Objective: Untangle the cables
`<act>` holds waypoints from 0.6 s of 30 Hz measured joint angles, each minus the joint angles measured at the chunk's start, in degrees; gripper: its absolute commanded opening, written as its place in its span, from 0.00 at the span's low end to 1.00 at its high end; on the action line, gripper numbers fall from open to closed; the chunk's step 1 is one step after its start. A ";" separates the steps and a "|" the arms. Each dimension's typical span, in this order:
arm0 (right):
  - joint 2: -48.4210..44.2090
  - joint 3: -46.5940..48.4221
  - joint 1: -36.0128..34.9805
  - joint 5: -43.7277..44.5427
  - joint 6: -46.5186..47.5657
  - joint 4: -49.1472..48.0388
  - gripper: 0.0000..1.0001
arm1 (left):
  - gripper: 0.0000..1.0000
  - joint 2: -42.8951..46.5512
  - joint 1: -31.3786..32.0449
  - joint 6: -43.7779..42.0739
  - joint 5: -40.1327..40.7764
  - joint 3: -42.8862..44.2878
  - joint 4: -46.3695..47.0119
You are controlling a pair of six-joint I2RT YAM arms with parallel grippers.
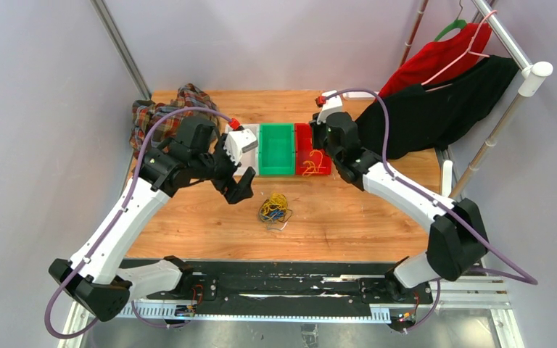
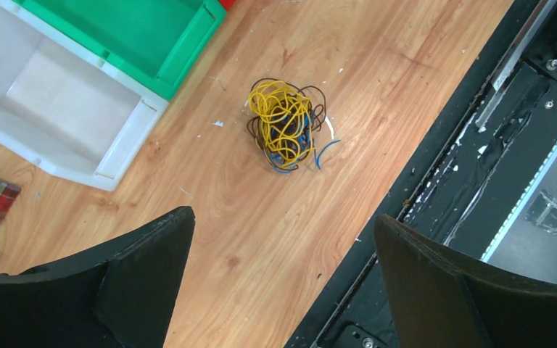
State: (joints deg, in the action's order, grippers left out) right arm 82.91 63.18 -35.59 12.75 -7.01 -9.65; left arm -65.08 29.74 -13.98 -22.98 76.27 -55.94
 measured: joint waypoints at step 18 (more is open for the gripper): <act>14.40 8.72 1.81 2.05 8.28 -6.27 0.01 | 0.98 1.07 0.00 -2.80 1.75 -2.69 -0.39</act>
State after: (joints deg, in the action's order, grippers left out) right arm 97.32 71.90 -33.78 14.81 1.28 -15.92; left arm -64.01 29.74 -16.78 -21.23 73.58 -56.34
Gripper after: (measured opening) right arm 0.006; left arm 0.980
